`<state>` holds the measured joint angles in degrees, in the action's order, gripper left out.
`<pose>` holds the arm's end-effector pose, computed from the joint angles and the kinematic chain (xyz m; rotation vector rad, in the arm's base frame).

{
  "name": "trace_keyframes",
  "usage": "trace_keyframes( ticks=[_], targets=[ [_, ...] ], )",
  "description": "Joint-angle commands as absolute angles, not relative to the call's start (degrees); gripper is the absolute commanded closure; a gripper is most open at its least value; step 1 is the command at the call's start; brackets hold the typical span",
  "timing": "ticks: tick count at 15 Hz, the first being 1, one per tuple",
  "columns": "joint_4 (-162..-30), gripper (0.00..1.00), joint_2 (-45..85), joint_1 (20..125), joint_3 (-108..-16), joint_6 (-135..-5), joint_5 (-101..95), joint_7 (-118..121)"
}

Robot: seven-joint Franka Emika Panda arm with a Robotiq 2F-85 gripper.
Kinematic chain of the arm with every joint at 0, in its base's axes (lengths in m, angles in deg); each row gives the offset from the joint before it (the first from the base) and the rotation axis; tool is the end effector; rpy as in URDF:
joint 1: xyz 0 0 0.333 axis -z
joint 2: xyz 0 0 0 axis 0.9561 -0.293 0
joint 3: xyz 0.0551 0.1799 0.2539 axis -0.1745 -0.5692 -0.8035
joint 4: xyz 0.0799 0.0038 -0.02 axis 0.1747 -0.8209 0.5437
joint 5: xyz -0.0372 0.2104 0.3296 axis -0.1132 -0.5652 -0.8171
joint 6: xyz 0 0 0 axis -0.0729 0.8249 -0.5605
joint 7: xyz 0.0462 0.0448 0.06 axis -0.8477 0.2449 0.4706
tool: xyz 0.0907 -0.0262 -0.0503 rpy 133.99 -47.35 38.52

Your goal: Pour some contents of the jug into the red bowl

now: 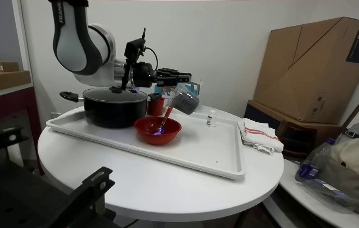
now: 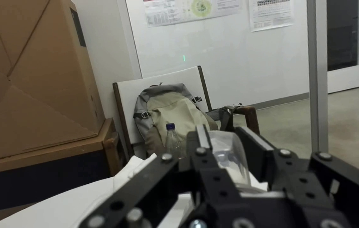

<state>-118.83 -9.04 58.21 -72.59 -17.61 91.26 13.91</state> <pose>0.5286 0.0836 0.0887 0.9680 1.1895 -0.7655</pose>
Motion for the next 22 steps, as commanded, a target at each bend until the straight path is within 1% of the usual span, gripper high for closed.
trace_keyframes(
  ticks=[1,22],
  targets=[
    [-119.57,0.88,-9.51,57.42,-72.78,-14.21,95.25,11.35],
    [-121.7,0.88,-12.54,57.04,-72.78,-4.63,105.71,5.67]
  ],
)
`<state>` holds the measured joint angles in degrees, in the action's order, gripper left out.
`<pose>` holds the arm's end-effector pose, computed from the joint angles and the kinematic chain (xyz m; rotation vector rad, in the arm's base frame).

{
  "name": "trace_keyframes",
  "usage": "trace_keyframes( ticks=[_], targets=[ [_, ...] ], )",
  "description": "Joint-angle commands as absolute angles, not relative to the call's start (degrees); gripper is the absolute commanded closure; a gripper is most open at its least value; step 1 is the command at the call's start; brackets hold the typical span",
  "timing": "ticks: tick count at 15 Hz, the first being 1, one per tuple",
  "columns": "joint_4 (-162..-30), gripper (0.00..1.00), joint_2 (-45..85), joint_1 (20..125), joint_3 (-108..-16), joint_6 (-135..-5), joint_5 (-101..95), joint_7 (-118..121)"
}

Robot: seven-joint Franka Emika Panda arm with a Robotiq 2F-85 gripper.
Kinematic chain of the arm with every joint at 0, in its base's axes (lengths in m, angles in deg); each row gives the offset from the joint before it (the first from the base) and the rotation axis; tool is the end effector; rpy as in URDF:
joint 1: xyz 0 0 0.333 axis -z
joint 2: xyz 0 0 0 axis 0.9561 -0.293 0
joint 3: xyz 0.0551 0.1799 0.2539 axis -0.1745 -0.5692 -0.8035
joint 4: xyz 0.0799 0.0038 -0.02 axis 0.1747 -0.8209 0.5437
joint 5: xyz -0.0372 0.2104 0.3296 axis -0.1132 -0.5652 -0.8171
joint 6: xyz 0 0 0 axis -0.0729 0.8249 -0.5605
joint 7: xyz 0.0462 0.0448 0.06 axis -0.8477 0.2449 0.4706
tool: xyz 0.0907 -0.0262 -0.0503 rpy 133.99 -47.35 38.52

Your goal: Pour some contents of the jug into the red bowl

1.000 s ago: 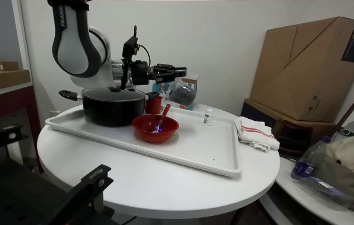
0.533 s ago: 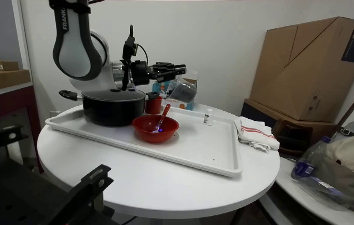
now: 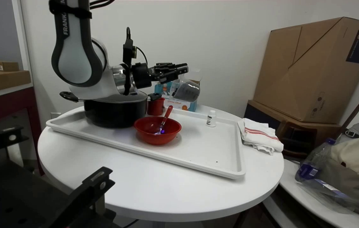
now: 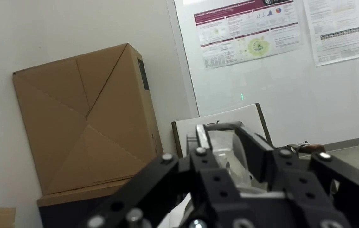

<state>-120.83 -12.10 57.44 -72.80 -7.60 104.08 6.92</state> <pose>0.5238 0.0864 0.0806 0.7465 1.0605 -0.6065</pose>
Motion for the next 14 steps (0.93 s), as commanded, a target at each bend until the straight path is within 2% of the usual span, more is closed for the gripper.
trace_keyframes(
  ticks=[1,14],
  targets=[
    [-121.8,0.88,-12.69,56.97,-72.65,-4.09,106.05,5.62],
    [-123.4,0.88,-14.59,57.08,-72.45,1.63,109.94,4.57]
  ],
)
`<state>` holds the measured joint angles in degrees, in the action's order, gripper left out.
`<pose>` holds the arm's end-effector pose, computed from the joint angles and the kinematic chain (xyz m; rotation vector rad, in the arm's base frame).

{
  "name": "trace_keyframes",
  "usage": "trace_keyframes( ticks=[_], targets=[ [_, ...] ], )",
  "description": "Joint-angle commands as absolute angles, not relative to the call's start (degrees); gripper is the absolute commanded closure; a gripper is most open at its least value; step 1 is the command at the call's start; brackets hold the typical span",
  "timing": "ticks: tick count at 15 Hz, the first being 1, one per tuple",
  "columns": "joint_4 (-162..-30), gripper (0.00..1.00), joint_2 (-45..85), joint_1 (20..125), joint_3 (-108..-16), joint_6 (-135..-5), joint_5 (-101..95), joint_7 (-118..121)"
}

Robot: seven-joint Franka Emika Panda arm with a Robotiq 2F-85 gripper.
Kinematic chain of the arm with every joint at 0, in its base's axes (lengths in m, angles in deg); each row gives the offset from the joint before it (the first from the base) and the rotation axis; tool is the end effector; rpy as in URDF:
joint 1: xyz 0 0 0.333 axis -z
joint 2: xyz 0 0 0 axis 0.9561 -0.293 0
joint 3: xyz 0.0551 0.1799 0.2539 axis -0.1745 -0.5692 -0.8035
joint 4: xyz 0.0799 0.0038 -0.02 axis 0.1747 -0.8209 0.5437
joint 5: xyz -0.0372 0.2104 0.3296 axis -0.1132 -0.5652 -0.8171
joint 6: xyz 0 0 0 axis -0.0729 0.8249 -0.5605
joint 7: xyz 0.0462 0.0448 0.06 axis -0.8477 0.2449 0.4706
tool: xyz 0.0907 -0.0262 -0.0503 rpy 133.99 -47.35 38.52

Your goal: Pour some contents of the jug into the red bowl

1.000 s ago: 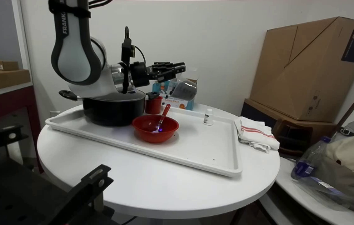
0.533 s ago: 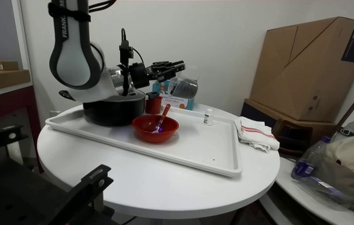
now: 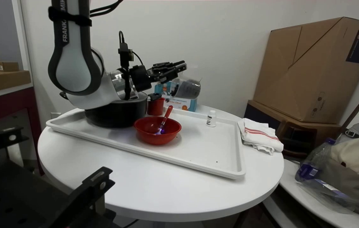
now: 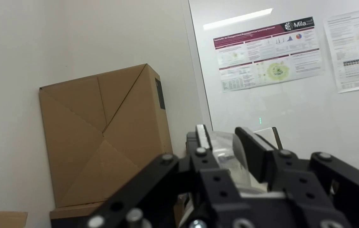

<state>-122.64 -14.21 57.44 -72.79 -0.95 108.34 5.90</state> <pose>0.5108 0.0802 0.0716 0.6303 1.0047 -0.5975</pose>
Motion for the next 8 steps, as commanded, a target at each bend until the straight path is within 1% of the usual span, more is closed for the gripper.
trace_keyframes(
  ticks=[1,4,8],
  targets=[
    [-123.43,0.88,-14.72,57.08,-72.45,2.03,110.07,4.42],
    [-123.12,0.88,-14.57,57.85,-73.3,1.56,108.37,5.5],
    [-121.47,0.88,-13.39,60.92,-75.81,-2.25,100.16,11.51]
  ],
)
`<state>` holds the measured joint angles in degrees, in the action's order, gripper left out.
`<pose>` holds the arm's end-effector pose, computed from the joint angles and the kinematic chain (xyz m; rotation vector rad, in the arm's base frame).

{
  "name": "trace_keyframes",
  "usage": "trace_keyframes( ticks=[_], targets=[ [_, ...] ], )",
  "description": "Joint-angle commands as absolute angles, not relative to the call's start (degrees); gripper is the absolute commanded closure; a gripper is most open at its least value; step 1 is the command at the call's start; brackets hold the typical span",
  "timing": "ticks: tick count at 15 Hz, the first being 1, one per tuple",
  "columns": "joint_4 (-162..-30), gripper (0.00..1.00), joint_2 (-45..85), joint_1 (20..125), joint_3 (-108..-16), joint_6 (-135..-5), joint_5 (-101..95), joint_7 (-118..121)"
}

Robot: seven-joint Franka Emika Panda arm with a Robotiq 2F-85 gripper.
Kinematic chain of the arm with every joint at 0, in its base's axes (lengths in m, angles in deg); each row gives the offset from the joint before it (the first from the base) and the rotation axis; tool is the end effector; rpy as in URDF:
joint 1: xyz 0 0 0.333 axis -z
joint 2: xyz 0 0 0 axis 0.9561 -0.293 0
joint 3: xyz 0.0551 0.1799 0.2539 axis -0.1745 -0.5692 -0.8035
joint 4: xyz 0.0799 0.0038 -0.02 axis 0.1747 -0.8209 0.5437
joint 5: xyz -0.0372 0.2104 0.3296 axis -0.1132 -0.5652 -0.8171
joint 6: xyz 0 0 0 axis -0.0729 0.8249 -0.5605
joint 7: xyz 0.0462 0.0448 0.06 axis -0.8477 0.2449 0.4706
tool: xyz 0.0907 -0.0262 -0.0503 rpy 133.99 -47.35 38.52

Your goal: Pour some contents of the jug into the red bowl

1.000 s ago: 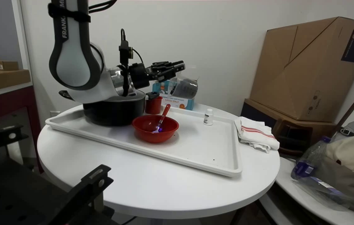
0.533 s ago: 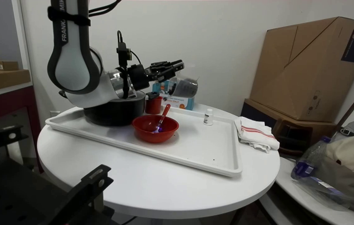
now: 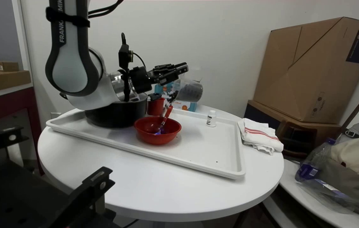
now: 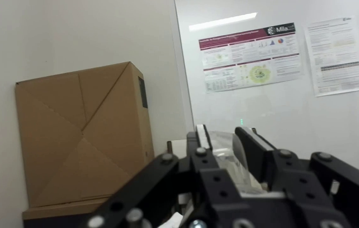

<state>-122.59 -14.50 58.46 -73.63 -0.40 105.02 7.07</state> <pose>0.5041 0.0730 0.0682 0.6640 1.0072 -0.6730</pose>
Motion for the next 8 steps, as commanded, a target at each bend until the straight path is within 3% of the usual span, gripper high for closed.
trace_keyframes(
  ticks=[1,8],
  targets=[
    [-121.16,0.88,-12.93,61.62,-76.22,-3.19,98.24,12.67],
    [-116.46,0.88,-11.5,65.25,-77.82,-8.13,84.5,17.5]
  ],
)
